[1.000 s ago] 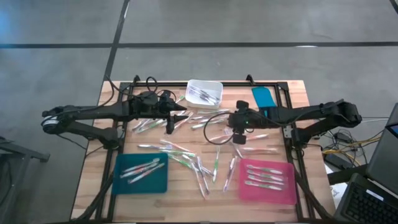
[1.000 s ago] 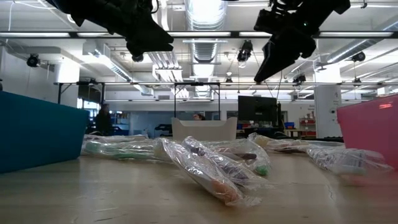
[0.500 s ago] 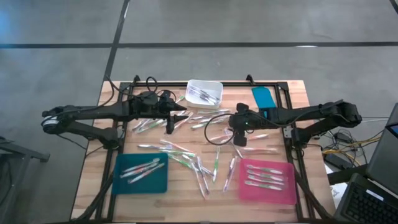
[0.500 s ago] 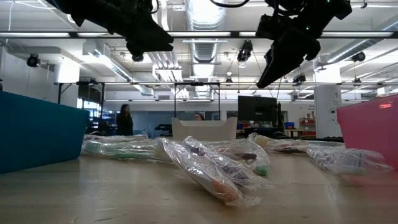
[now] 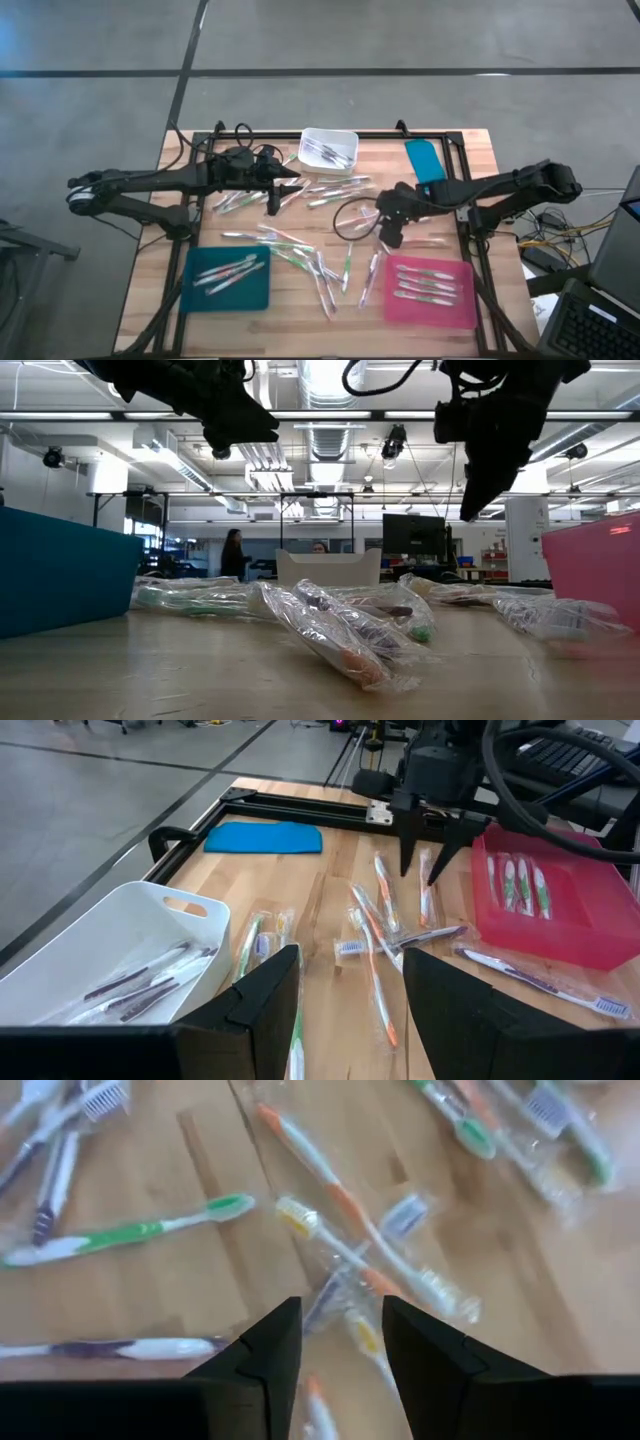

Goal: Pick & Place Toothbrushes
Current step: Put the violet toothbrush into the white bin

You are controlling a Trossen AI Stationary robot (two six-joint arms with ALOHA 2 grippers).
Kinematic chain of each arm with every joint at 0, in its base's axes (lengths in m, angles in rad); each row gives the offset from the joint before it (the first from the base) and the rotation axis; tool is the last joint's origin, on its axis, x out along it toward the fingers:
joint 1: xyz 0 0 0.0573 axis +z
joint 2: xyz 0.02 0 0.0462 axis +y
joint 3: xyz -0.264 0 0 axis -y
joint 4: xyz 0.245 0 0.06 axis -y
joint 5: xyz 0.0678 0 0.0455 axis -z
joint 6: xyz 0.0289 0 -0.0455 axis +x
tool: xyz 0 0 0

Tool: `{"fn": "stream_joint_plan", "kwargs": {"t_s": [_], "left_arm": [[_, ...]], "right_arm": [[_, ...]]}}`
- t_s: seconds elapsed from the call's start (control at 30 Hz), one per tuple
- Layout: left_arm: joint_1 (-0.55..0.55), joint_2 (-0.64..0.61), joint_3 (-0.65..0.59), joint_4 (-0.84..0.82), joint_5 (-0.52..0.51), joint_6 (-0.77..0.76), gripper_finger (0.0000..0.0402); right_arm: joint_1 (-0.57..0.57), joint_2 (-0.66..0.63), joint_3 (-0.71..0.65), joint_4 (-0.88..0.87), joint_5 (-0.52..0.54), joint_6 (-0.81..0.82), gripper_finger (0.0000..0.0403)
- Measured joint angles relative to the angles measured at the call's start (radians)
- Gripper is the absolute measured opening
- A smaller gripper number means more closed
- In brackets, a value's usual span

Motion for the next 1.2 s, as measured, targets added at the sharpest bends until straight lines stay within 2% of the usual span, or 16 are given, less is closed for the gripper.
{"fn": "stream_joint_plan", "kwargs": {"t_s": [0.17,0.33,0.5,0.8,1.03,1.2], "left_arm": [[0.0,0.0,0.0,0.0,0.0,0.0,0.0186],[0.0,0.0,0.0,0.0,0.0,0.0,0.0186],[0.0,0.0,0.0,0.0,0.0,0.0,0.0186],[0.0,0.0,0.0,0.0,0.0,0.0,0.0186],[0.0,0.0,0.0,0.0,0.0,0.0,0.0186],[0.0,0.0,0.0,0.0,0.0,0.0,0.0186]], "right_arm": [[0.032,0.028,0.0,0.023,-0.016,0.107,0.0137],[0.054,0.115,0.0,0.025,-0.039,0.231,0.0144],[0.053,0.188,0.006,0.023,-0.047,0.351,0.0133],[0.053,0.312,0.054,0.021,-0.09,0.388,0.0129],[0.05,0.385,0.1,0.007,-0.087,0.391,0.0147],[0.05,0.4,0.133,-0.064,-0.055,0.383,0.0143]]}}
